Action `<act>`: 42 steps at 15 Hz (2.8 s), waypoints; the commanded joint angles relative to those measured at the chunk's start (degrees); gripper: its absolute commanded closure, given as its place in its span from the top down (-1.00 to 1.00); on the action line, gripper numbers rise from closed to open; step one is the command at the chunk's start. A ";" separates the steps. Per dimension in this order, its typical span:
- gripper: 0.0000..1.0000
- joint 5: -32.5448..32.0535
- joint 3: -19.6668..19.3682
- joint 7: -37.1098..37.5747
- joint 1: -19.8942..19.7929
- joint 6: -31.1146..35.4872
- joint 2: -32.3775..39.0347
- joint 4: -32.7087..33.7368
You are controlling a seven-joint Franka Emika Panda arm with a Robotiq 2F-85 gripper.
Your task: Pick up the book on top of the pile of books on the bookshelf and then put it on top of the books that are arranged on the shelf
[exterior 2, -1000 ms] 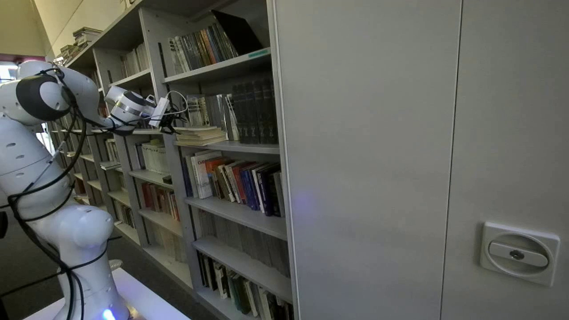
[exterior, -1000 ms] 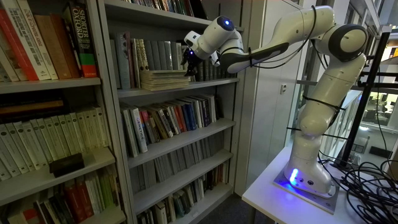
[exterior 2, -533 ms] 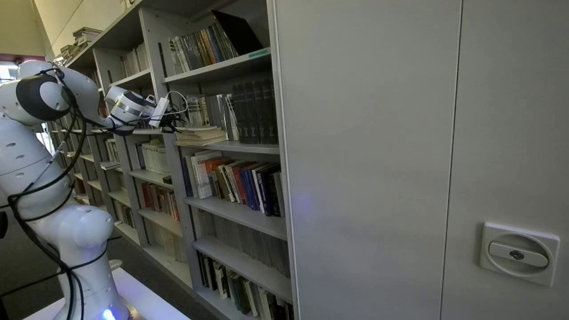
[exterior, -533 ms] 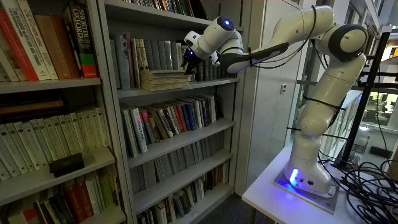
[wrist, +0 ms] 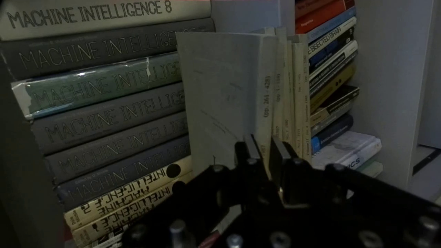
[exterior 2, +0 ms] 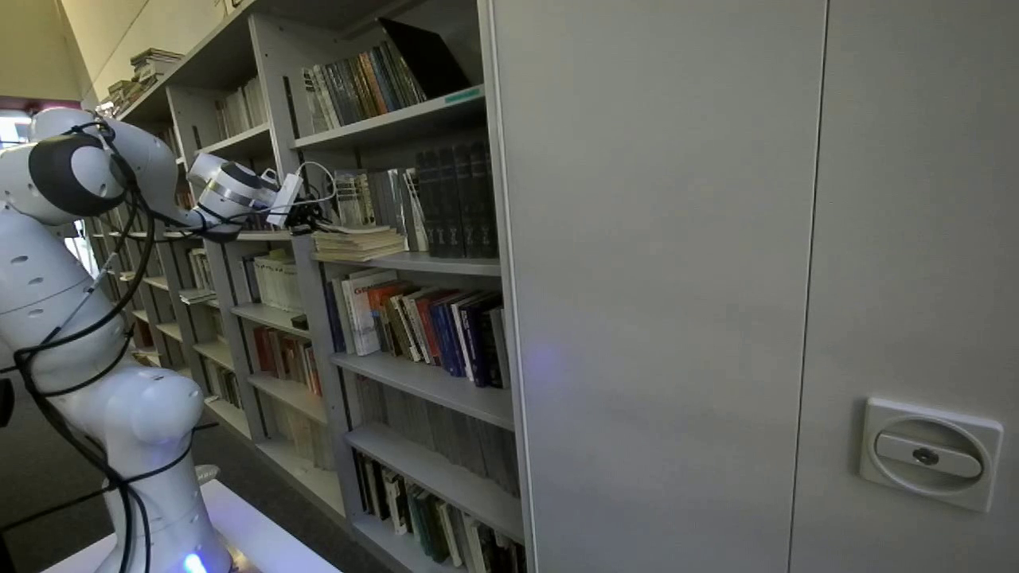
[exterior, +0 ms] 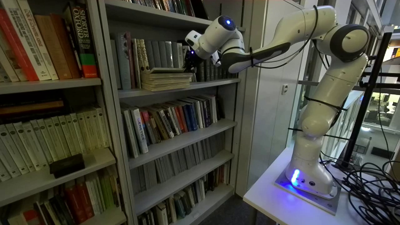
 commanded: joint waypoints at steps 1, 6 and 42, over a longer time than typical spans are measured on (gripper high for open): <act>-0.94 -1.45 -0.81 -0.35 0.29 0.40 0.93 2.38; -0.94 -1.53 -0.91 -0.62 0.36 0.35 0.23 2.71; 0.65 -1.74 -1.87 -4.84 2.09 0.37 -7.45 -7.09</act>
